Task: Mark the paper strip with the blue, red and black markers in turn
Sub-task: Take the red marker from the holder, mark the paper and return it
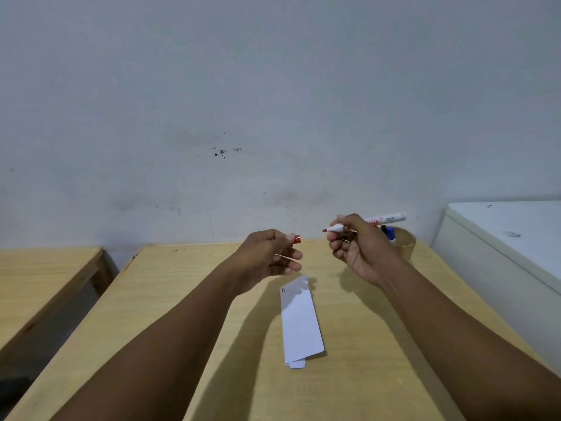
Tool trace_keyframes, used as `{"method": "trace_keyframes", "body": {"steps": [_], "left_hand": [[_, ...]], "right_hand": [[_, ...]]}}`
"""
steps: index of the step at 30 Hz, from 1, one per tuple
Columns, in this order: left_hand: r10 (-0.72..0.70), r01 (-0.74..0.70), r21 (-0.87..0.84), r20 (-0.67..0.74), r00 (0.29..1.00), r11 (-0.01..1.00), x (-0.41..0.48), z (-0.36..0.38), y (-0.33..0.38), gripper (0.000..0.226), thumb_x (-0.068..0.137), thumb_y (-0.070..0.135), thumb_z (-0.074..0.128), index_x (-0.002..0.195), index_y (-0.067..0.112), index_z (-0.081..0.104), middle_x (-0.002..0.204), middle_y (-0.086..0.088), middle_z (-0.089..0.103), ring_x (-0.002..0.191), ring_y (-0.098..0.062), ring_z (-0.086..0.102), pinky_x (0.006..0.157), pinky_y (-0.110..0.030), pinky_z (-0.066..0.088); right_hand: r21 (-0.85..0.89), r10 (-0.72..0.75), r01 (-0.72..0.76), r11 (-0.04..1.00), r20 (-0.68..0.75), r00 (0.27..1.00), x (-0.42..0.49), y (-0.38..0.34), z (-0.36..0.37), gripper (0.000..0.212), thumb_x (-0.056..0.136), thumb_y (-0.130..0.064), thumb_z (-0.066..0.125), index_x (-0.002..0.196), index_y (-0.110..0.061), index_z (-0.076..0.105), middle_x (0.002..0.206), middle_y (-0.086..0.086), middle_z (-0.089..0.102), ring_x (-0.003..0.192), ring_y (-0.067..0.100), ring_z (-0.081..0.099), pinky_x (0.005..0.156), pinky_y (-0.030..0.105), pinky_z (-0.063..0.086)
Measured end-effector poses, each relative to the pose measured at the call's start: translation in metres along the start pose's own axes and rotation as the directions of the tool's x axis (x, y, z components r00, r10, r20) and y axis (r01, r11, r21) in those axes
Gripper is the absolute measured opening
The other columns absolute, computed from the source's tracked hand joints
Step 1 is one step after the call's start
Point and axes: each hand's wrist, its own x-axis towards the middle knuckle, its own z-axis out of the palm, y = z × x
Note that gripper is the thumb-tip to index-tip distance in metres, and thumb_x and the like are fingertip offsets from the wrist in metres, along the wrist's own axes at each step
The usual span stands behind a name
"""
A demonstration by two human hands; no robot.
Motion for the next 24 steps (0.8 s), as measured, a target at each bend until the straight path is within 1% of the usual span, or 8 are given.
{"method": "trace_keyframes", "body": {"steps": [2,5,8,12,17,20,21,24], "left_hand": [[0.046,-0.047,0.011,0.047,0.998,0.999,0.002,0.011,0.012,0.022,0.098,0.024,0.064,0.107,0.004,0.067,0.091,-0.017,0.07,0.074,-0.029,0.069,0.066,-0.031,0.057],[0.096,-0.097,0.007,0.078,0.992,0.995,0.004,0.027,0.021,0.022,0.096,0.022,0.068,0.106,0.003,0.069,0.091,-0.018,0.069,0.075,-0.031,0.067,0.067,-0.032,0.056],[0.121,-0.119,-0.025,0.086,0.989,0.993,0.007,0.044,0.024,0.022,0.094,0.021,0.07,0.106,0.002,0.067,0.088,-0.018,0.07,0.07,-0.03,0.069,0.065,-0.031,0.056],[0.149,-0.146,-0.044,0.075,0.986,0.988,0.012,0.062,0.025,0.033,0.091,0.023,0.074,0.111,-0.002,0.068,0.085,-0.016,0.071,0.07,-0.029,0.069,0.065,-0.031,0.057],[0.245,-0.246,0.032,0.025,0.969,0.969,0.022,0.084,0.025,0.017,0.091,0.021,0.074,0.093,0.005,0.071,0.081,-0.015,0.072,0.067,-0.023,0.07,0.065,-0.029,0.058],[0.291,-0.291,0.07,0.011,0.957,0.954,0.029,0.092,0.028,0.02,0.092,0.02,0.073,0.094,0.0,0.071,0.078,-0.014,0.071,0.065,-0.022,0.069,0.066,-0.029,0.058],[0.301,-0.301,0.083,0.008,0.954,0.95,0.03,0.095,0.03,0.022,0.092,0.021,0.073,0.095,-0.001,0.072,0.077,-0.014,0.072,0.064,-0.022,0.069,0.066,-0.029,0.058],[0.34,-0.334,0.132,-0.024,0.94,0.933,0.035,0.102,0.038,0.022,0.093,0.022,0.072,0.093,0.0,0.071,0.074,-0.013,0.071,0.063,-0.022,0.07,0.067,-0.032,0.059]], "right_hand": [[-0.012,-0.026,0.025,1.0,-0.022,0.999,-0.005,-0.012,-0.002,0.019,0.094,-0.022,0.063,0.079,-0.01,0.062,0.061,0.007,0.063,0.045,0.013,0.054,0.043,0.021,0.042],[0.0,-0.048,0.048,0.999,-0.022,0.999,-0.012,-0.021,-0.005,0.021,0.094,-0.025,0.065,0.079,-0.011,0.061,0.059,0.005,0.062,0.044,0.012,0.052,0.043,0.02,0.041],[0.009,-0.081,0.081,0.997,-0.03,0.996,-0.018,-0.026,-0.01,0.02,0.093,-0.024,0.068,0.081,-0.012,0.06,0.059,0.005,0.06,0.043,0.011,0.051,0.043,0.019,0.04],[0.027,-0.118,0.12,0.992,-0.055,0.991,-0.023,-0.029,-0.018,0.018,0.09,-0.023,0.073,0.082,-0.011,0.062,0.058,0.005,0.06,0.042,0.01,0.051,0.042,0.019,0.04],[0.035,-0.15,0.152,0.988,-0.057,0.987,-0.025,-0.031,-0.025,0.018,0.088,-0.021,0.076,0.083,-0.007,0.065,0.056,0.002,0.06,0.042,0.009,0.05,0.044,0.019,0.041],[0.085,-0.135,0.141,0.986,-0.075,0.988,-0.024,-0.033,-0.028,0.019,0.086,-0.022,0.078,0.08,-0.009,0.065,0.058,0.003,0.059,0.041,0.009,0.051,0.043,0.019,0.041],[0.086,-0.13,0.137,0.987,-0.081,0.988,-0.024,-0.035,-0.029,0.022,0.083,-0.025,0.08,0.081,-0.009,0.066,0.058,0.003,0.06,0.042,0.009,0.051,0.043,0.019,0.041],[0.03,-0.12,0.124,0.992,-0.107,0.987,-0.018,-0.047,-0.035,0.043,0.073,-0.042,0.084,0.091,-0.007,0.066,0.065,0.006,0.062,0.048,0.013,0.053,0.044,0.023,0.041]]}}
